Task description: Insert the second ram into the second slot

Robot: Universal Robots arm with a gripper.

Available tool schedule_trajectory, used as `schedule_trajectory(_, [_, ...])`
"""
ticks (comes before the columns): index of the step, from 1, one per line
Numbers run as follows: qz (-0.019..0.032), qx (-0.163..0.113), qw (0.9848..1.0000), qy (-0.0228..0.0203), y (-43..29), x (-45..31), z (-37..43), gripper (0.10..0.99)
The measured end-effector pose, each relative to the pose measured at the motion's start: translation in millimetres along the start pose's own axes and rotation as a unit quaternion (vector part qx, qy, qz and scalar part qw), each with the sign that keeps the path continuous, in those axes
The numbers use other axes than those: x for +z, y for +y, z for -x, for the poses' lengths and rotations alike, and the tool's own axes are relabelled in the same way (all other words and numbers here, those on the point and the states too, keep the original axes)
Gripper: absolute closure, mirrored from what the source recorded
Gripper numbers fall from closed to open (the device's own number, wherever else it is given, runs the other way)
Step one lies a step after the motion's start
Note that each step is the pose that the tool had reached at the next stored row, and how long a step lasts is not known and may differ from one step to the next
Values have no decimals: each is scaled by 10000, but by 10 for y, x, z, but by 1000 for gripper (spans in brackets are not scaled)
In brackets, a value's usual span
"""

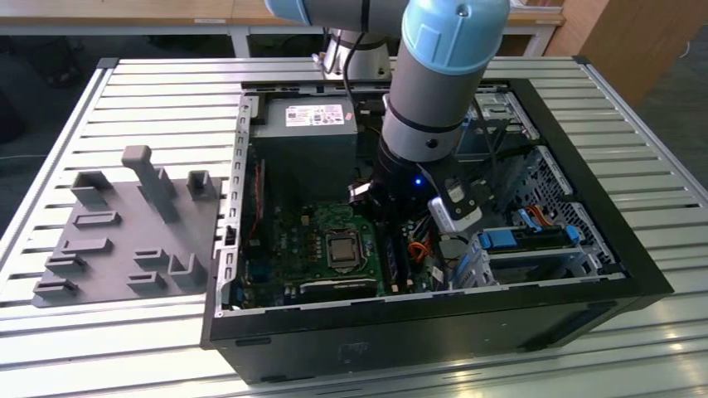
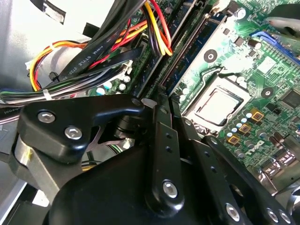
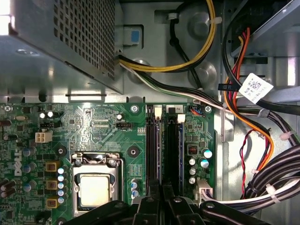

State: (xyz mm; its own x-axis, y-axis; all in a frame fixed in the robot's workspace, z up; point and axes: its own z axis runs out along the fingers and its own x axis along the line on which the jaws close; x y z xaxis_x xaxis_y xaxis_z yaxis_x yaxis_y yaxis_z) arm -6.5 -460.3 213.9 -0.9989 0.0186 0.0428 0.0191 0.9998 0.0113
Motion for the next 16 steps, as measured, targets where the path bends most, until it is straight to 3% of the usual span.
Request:
schedule_trajectory(1, [0, 0, 10000, 0, 0, 0, 0, 937])
schedule_trajectory(2, [0, 0, 10000, 0, 0, 0, 0, 875])
schedule_trajectory(6, [0, 0, 10000, 0, 0, -19, -1, 875])
schedule_trajectory(16, [-13, 0, 10000, 0, 2, -147, -6, 890])
